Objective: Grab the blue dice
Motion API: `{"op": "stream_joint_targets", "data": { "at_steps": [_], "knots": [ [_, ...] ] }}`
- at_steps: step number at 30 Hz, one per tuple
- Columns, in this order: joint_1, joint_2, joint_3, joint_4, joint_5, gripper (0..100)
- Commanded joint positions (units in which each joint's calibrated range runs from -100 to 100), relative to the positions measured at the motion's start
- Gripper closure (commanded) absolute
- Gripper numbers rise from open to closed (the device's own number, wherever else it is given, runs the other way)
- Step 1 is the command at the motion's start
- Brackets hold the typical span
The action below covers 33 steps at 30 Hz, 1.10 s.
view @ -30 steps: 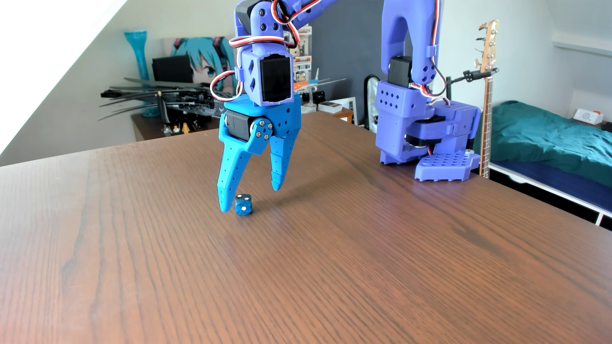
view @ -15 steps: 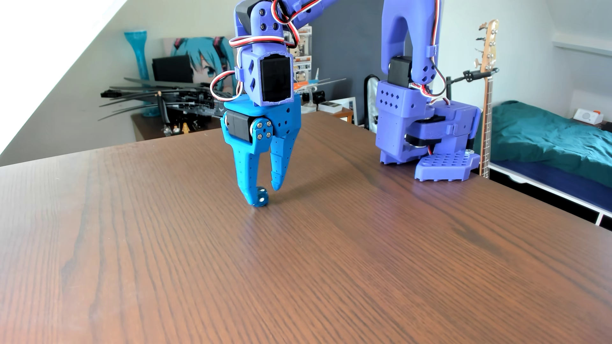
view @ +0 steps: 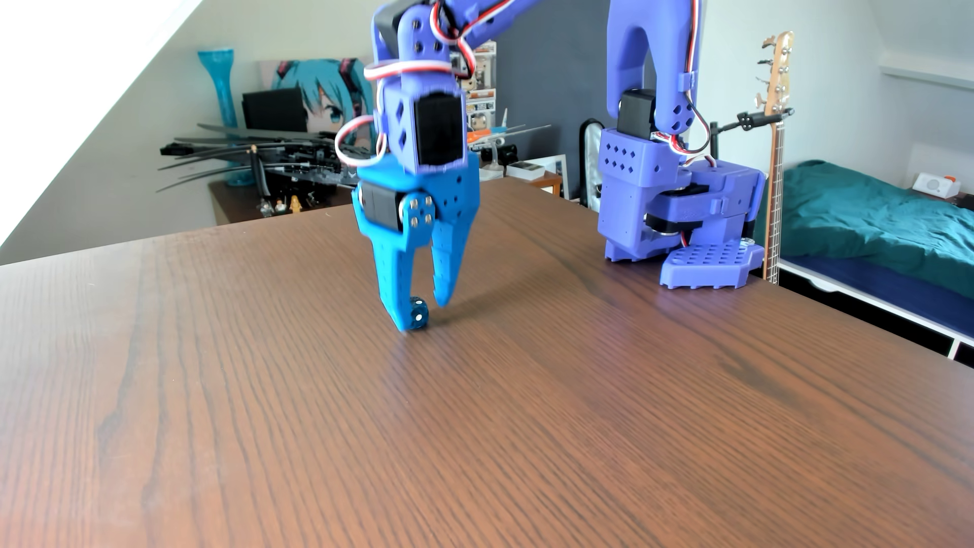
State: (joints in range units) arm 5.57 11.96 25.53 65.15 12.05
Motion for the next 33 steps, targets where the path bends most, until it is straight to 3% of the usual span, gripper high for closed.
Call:
{"op": "stream_joint_targets", "data": {
  "at_steps": [1, 7, 12, 20, 26, 33],
  "knots": [
    [1.6, 0.2, -0.4, -1.6, 0.1, 84],
    [1.9, -0.1, -0.2, -1.8, 0.1, 85],
    [2.1, -0.1, -0.2, -1.8, 0.1, 99],
    [2.1, -3.5, -1.9, -1.7, -0.4, 98],
    [0.2, -28.3, -5.3, 0.1, -4.7, 98],
    [-5.6, -61.1, -13.0, 14.0, -7.4, 98]
  ]
}}
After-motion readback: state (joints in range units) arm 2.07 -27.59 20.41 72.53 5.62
